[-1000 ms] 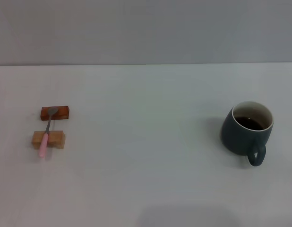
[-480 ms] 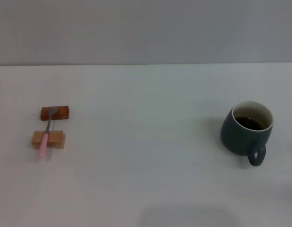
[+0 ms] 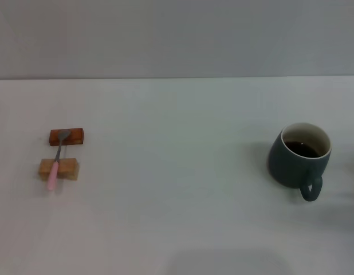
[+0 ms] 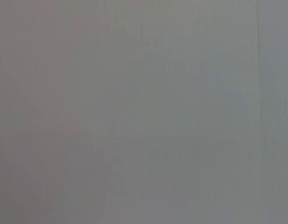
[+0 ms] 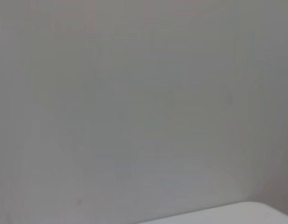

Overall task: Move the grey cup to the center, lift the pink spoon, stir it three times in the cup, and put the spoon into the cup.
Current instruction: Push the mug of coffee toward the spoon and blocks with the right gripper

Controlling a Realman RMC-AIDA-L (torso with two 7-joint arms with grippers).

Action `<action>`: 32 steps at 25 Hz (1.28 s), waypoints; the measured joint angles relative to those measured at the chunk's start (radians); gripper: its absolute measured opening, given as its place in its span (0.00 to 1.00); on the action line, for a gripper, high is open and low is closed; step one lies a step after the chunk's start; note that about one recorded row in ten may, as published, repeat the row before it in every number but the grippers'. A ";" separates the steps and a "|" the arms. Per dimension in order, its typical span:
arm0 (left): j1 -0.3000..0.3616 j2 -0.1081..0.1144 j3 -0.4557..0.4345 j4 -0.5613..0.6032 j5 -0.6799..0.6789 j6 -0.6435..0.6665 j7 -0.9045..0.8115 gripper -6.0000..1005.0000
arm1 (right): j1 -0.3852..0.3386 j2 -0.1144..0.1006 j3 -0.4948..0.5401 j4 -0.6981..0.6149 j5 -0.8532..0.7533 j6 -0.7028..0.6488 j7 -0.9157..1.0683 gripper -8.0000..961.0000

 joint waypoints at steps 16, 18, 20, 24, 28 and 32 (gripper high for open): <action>0.006 0.000 0.000 -0.008 0.000 0.000 -0.001 0.83 | 0.010 0.004 -0.032 0.066 -0.102 0.036 -0.001 0.01; 0.007 0.000 0.000 -0.009 0.000 0.000 -0.001 0.83 | 0.013 0.004 -0.041 0.072 -0.102 0.045 -0.001 0.01; 0.007 0.001 0.000 -0.009 0.000 0.000 -0.001 0.83 | 0.016 0.004 -0.055 0.077 -0.103 0.051 -0.001 0.01; 0.007 0.001 0.000 -0.009 0.000 0.005 -0.001 0.83 | 0.018 0.005 -0.072 0.090 -0.103 0.052 -0.001 0.01; 0.007 0.002 -0.001 -0.010 0.000 0.012 -0.001 0.83 | 0.022 0.004 -0.104 0.112 -0.105 0.052 -0.001 0.01; 0.007 0.003 -0.005 -0.011 0.000 0.013 -0.001 0.83 | 0.032 0.004 -0.125 0.121 -0.105 0.052 -0.001 0.01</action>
